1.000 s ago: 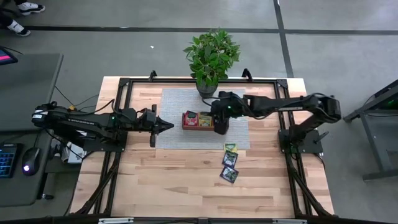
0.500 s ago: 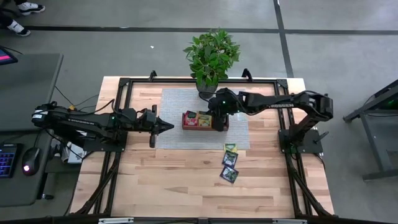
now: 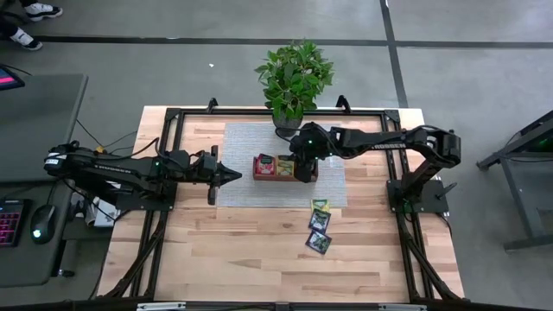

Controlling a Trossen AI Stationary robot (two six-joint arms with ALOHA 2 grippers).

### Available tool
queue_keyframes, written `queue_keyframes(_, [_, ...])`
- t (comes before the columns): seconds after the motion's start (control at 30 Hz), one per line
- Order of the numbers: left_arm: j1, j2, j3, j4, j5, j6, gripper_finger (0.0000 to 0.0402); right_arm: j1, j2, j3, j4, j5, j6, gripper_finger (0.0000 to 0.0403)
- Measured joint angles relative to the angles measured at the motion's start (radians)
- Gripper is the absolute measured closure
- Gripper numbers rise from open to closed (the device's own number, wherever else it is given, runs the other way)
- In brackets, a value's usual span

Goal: Pick & Place Tea
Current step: Put the yellow tea bag into the middle section of the wooden organizer

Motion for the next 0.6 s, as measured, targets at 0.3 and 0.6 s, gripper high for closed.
queue_keyframes(0.3, [0.000,0.000,0.000,0.000,0.000,0.002,0.0401,0.000,0.000,-0.074,0.079,0.002,0.034,0.0403])
queue_keyframes(0.6, [0.000,0.000,0.000,0.000,0.005,0.002,0.0401,-0.005,0.030,-0.093,0.134,-0.008,0.048,0.0403])
